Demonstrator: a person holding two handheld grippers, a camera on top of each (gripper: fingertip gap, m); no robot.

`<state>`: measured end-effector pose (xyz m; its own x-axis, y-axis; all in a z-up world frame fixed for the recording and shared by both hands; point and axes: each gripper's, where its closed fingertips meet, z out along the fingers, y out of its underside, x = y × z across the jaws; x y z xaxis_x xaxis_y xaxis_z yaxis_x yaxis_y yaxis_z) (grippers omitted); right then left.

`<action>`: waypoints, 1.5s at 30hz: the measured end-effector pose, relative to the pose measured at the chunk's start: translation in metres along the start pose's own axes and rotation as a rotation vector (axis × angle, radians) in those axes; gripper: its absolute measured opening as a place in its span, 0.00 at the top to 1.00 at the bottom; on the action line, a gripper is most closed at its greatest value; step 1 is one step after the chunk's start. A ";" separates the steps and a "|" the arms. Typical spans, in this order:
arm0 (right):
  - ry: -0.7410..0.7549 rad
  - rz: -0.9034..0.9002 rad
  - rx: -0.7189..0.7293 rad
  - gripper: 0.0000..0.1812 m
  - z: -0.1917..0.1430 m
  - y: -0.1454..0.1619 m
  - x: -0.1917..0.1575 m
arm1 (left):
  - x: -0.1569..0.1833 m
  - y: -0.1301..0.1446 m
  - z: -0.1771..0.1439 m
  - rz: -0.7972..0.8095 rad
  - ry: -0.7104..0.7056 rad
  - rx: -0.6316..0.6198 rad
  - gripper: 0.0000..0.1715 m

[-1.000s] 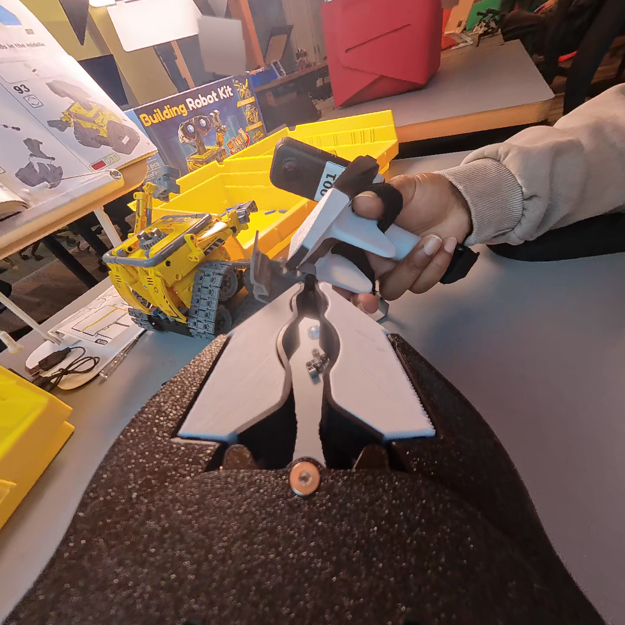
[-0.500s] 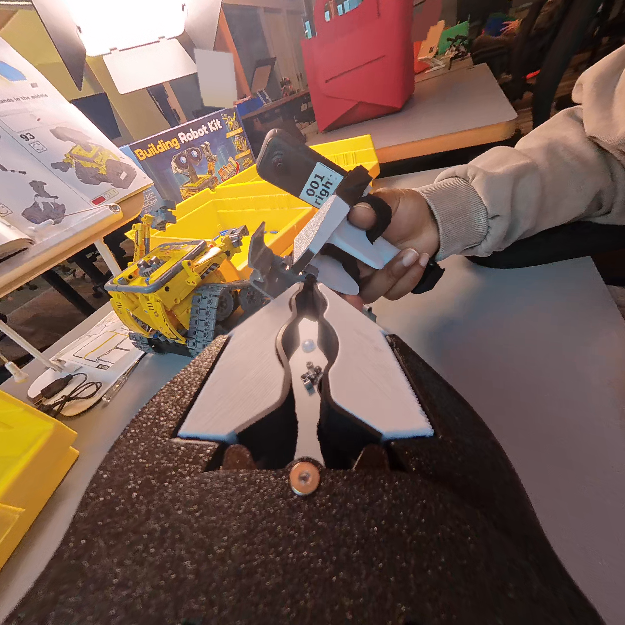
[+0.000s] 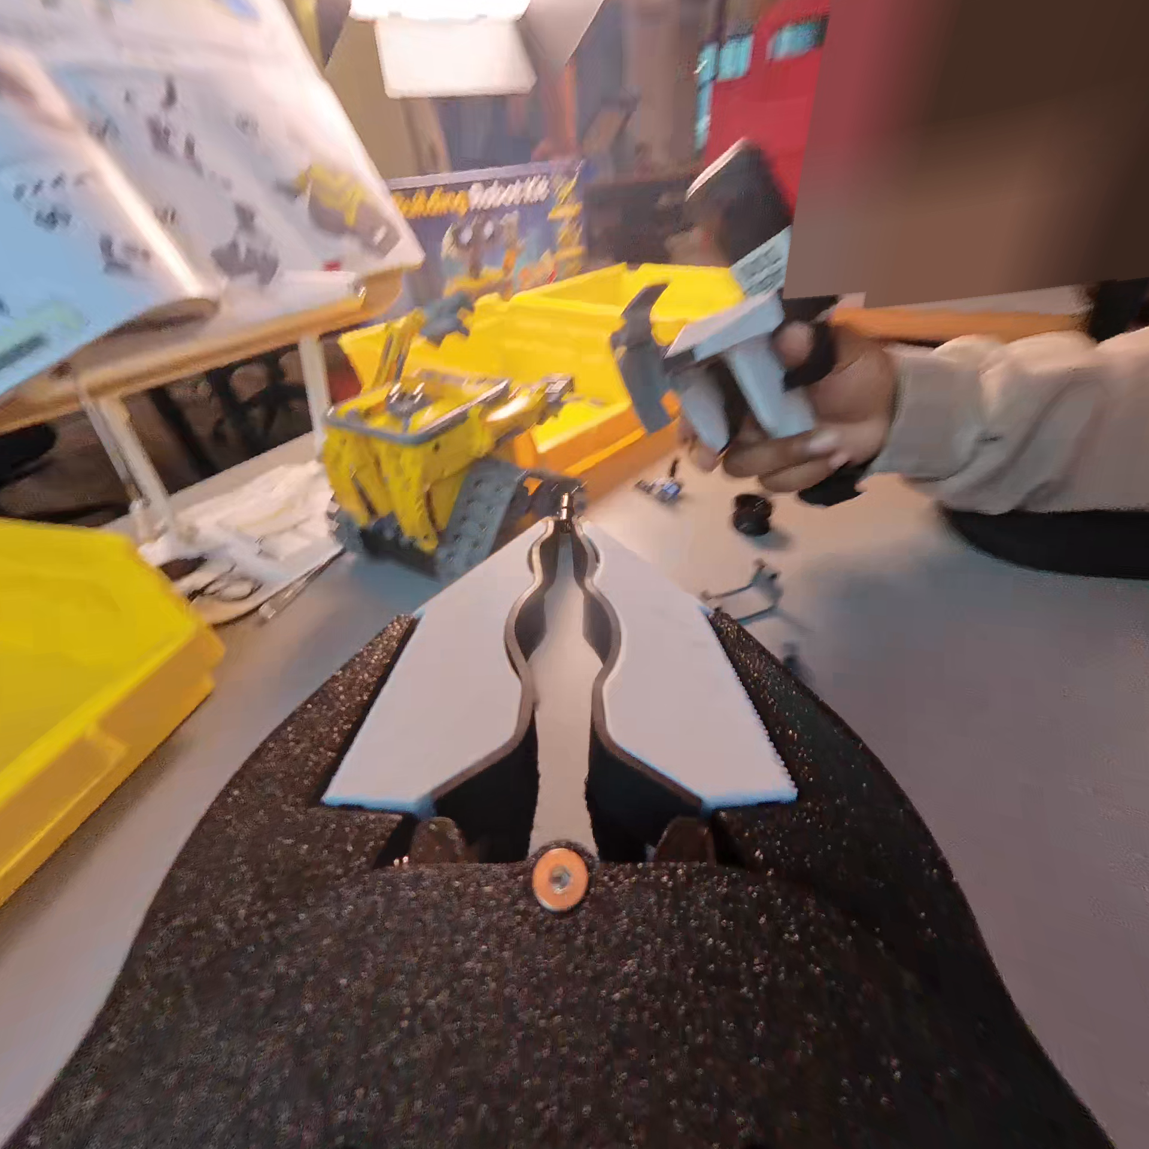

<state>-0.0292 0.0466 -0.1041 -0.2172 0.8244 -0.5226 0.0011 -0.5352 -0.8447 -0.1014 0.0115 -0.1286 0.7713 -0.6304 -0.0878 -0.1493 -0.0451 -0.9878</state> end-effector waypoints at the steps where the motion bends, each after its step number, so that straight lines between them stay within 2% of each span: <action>1: 0.038 -0.015 0.010 0.94 -0.004 -0.003 0.007 | -0.011 0.017 0.005 0.015 -0.051 -0.069 0.98; 4: 0.120 -0.024 0.010 0.94 -0.010 -0.003 0.022 | -0.037 0.063 0.017 0.077 -0.148 -0.273 0.98; 8: 0.181 -0.027 -0.062 0.94 -0.008 0.014 0.037 | -0.056 0.095 0.033 0.092 -0.180 -0.429 0.97; 11: 0.198 -0.050 -0.112 0.94 -0.005 0.025 0.039 | -0.058 0.111 0.036 0.096 -0.182 -0.501 0.97; 14: 0.202 -0.070 -0.148 0.93 -0.003 0.032 0.039 | -0.059 0.111 0.035 0.113 -0.192 -0.498 0.96; 16: 0.204 -0.077 -0.161 0.93 -0.001 0.035 0.039 | -0.059 0.109 0.034 0.101 -0.192 -0.489 0.92; 22: 0.203 -0.081 -0.179 0.93 0.001 0.041 0.039 | -0.052 0.097 0.032 0.050 -0.148 -0.418 0.86; 27: 0.202 -0.128 -0.209 0.93 0.004 0.047 0.036 | -0.006 0.048 0.034 -0.076 0.082 -0.156 0.85; 30: 0.197 -0.294 -0.281 0.93 0.012 0.058 0.027 | 0.021 0.025 0.033 -0.129 0.203 -0.046 0.86; 33: 0.207 -0.567 -0.385 0.93 0.018 0.073 0.016 | 0.035 0.023 0.033 -0.063 0.234 -0.034 0.88; 36: 0.193 -0.683 -0.398 0.93 0.025 0.078 0.003 | 0.050 0.021 0.030 -0.024 0.289 -0.025 0.92; 41: 0.181 -0.716 -0.303 0.92 0.027 0.062 -0.008 | 0.041 0.009 0.023 -0.044 0.250 0.004 0.95; 45: 0.269 -0.735 -0.298 0.88 0.013 0.046 0.009 | -0.005 -0.025 -0.007 0.001 0.043 0.046 0.95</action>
<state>-0.0437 0.0270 -0.1462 -0.0233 0.9804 0.1959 0.2165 0.1962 -0.9564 -0.1056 0.0106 -0.1031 0.7440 -0.6629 -0.0843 -0.1206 -0.0091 -0.9927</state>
